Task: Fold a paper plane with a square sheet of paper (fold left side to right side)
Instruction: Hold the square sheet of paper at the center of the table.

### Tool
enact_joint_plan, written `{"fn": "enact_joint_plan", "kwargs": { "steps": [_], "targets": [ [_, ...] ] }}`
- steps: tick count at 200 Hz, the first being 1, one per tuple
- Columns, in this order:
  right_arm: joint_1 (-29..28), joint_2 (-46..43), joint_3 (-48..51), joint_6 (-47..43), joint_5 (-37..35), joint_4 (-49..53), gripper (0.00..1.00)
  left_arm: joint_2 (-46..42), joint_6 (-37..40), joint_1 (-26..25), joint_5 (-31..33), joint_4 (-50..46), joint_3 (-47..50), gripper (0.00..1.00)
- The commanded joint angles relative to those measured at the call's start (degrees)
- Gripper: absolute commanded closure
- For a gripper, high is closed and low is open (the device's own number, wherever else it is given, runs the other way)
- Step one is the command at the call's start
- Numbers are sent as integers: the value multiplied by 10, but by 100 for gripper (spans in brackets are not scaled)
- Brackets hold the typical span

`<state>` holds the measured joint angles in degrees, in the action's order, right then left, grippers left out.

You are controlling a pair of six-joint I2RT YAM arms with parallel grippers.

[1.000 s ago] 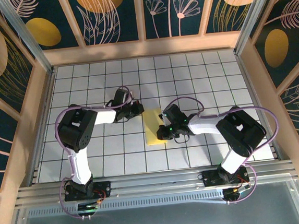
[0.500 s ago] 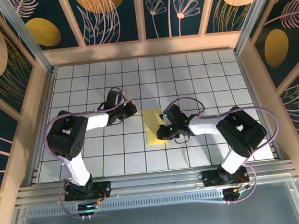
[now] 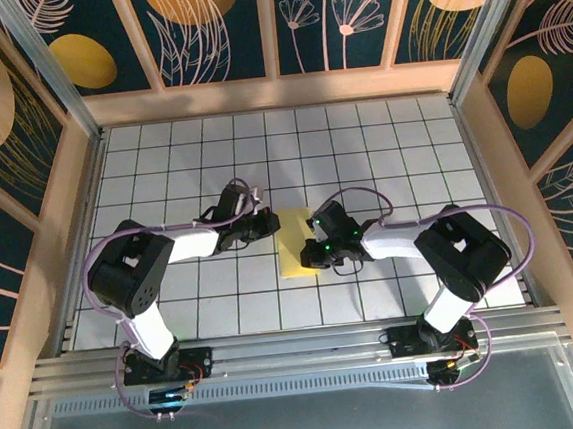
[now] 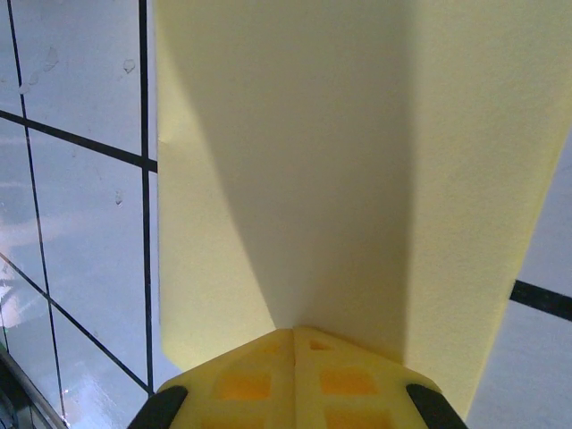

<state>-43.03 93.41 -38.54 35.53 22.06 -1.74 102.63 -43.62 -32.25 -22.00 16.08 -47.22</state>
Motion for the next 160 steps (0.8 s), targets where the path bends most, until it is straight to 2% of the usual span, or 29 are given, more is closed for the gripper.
{"fn": "enact_joint_plan", "kwargs": {
  "steps": [1, 44, 101, 123, 160],
  "targets": [
    [-17, 26, 35, 8, -22, 99, 100, 27, 1, 2, -3, 5, -30, 98],
    [-18, 27, 34, 9, -24, 97, 100, 61, 3, 2, 7, -12, -58, 98],
    [-18, 12, 25, 12, -15, 88, 100, 79, -2, 2, 30, -28, -49, 99],
    [-18, -1, 10, 16, -3, 82, 92, 84, -2, 2, 35, -34, -48, 100],
    [-7, -63, -31, 12, 4, 100, 71, 83, 0, 2, 42, -37, -37, 100]
  ]
}}
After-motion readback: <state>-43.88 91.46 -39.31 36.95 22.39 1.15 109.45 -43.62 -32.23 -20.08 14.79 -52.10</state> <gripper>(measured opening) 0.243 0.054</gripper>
